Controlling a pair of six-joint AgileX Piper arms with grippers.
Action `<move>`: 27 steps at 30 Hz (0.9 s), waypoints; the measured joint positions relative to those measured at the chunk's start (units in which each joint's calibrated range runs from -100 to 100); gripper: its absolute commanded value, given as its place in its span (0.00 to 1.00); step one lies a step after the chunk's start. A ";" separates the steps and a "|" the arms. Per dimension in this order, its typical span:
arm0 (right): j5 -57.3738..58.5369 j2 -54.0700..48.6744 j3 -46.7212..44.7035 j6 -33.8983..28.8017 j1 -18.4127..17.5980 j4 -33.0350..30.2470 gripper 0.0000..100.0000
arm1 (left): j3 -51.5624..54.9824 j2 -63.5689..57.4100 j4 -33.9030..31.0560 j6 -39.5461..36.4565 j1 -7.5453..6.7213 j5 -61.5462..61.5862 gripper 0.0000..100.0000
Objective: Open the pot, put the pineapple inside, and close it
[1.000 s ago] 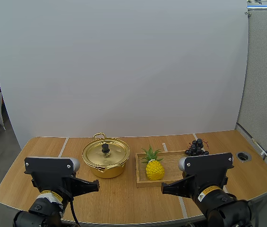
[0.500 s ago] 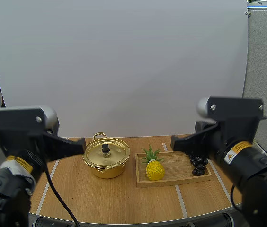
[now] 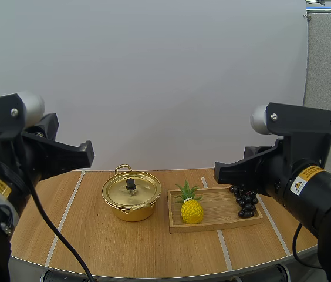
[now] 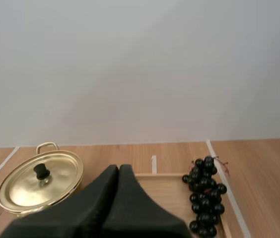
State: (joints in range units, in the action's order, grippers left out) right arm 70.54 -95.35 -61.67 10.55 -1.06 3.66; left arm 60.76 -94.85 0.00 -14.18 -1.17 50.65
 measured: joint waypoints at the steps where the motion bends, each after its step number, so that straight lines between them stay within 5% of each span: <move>1: 0.47 1.40 0.00 0.00 0.00 0.21 0.00 | 0.00 2.01 0.00 0.15 0.00 0.59 0.00; 11: 1.28 21.81 0.00 0.26 0.00 0.70 0.00 | 0.00 22.35 0.00 0.35 0.00 1.79 0.03; 15: 1.28 27.99 0.00 1.78 0.00 0.70 0.33 | 0.00 27.74 0.00 0.35 0.00 2.33 0.22; 21: 0.41 30.32 0.00 2.50 0.00 0.70 1.00 | 0.00 32.85 0.00 0.35 0.00 2.34 0.86; 23: -0.57 30.32 0.00 2.50 0.00 0.70 1.00 | 0.00 33.46 0.00 0.60 0.00 2.34 1.00; 27: -0.99 30.32 0.00 2.50 0.00 0.70 1.00 | 0.00 34.45 0.00 4.76 0.00 1.57 1.00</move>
State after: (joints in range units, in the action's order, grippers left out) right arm 69.54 -65.03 -61.67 13.04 -1.06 4.36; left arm 60.76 -60.40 0.00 -9.42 -1.17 52.22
